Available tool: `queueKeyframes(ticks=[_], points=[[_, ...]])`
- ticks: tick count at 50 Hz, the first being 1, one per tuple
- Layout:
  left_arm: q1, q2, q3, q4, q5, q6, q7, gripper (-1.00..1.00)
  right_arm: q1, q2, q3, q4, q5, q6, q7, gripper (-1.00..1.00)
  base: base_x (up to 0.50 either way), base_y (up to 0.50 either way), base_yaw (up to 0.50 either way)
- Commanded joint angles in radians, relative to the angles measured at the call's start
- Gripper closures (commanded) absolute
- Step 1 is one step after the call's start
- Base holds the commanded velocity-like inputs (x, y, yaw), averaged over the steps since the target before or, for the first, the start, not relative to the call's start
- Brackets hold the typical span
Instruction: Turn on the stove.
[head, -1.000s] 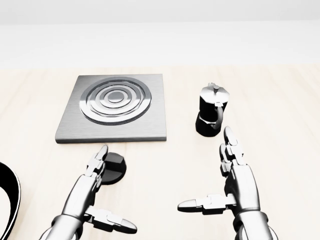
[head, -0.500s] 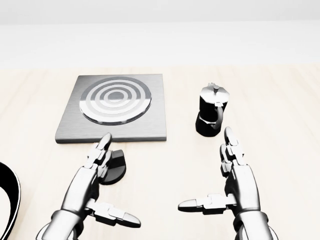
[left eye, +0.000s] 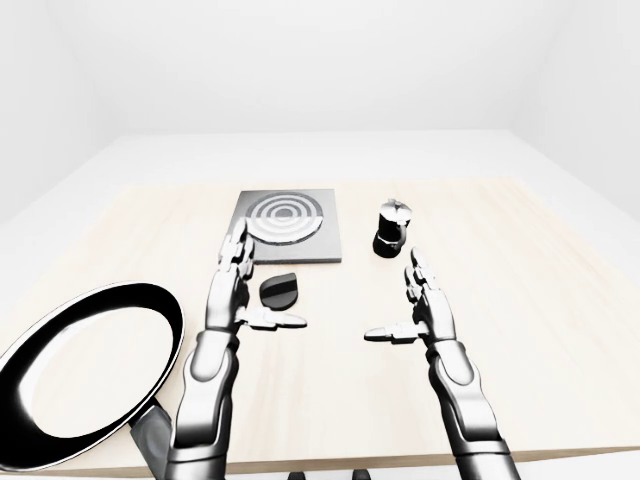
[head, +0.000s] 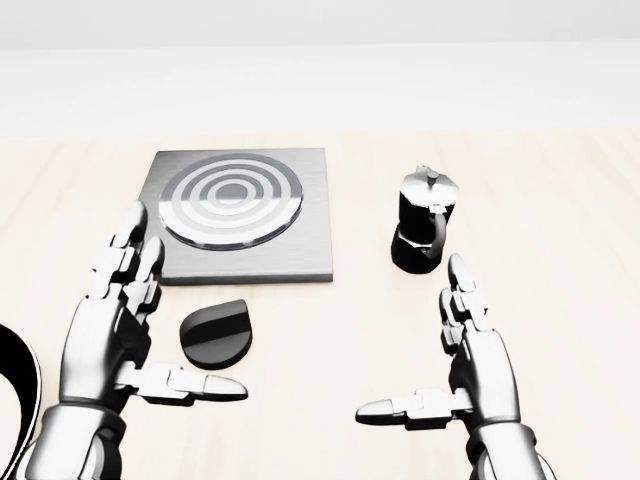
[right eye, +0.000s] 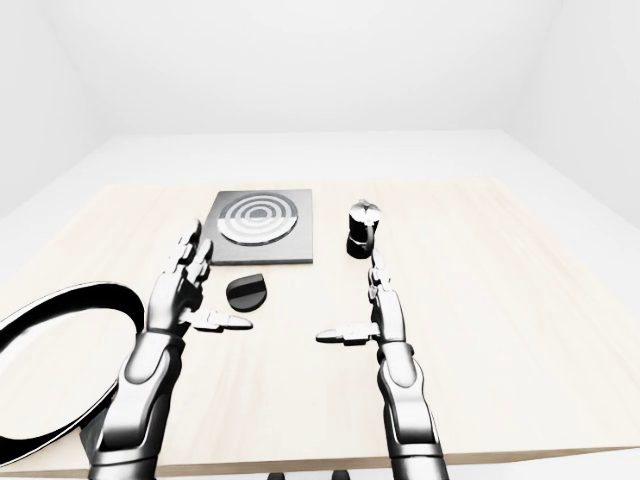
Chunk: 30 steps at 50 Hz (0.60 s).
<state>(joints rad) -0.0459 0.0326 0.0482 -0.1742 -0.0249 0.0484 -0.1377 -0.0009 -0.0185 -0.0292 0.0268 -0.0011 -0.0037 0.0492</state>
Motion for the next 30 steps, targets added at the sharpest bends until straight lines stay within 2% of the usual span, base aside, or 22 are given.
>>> queueKeyframes(ticks=[1, 2, 8, 15, 23, 26, 30], points=[[0.009, 0.006, 0.021, -0.046, -0.022, -0.022, 0.025, -1.00, 0.001, 0.000, 0.001, 0.003, -0.002, -0.005, 0.000, -1.00, 0.00, 0.00, 0.00], [0.010, 0.007, 0.021, -0.050, -0.023, -0.021, 0.025, -1.00, 0.000, 0.001, 0.001, 0.010, -0.002, -0.012, 0.000, -1.00, 0.00, 0.00, 0.00], [0.016, 0.008, 0.026, -0.053, -0.024, -0.026, 0.023, -1.00, 0.003, 0.000, 0.001, -0.003, -0.002, -0.002, 0.000, -1.00, 0.00, 0.00, 0.00], [0.018, 0.010, 0.038, -0.082, -0.037, -0.009, 0.026, -1.00, 0.001, 0.000, 0.000, -0.008, -0.001, 0.004, 0.001, -1.00, 0.00, 0.00, 0.00], [0.026, 0.011, 0.044, -0.105, -0.042, -0.005, 0.032, -1.00, -0.001, 0.000, -0.002, 0.002, 0.001, -0.002, 0.000, -1.00, 0.00, 0.00, 0.00], [0.020, 0.016, 0.063, -0.164, -0.057, 0.038, 0.044, -1.00, 0.001, 0.000, -0.002, -0.009, 0.002, 0.008, -0.001, -1.00, 0.00, 0.00, 0.00], [0.005, 0.029, 0.101, -0.263, -0.083, 0.039, 0.064, -1.00, -0.003, 0.000, -0.003, 0.001, 0.004, 0.004, -0.002, -1.00, 0.00, 0.00, 0.00]])
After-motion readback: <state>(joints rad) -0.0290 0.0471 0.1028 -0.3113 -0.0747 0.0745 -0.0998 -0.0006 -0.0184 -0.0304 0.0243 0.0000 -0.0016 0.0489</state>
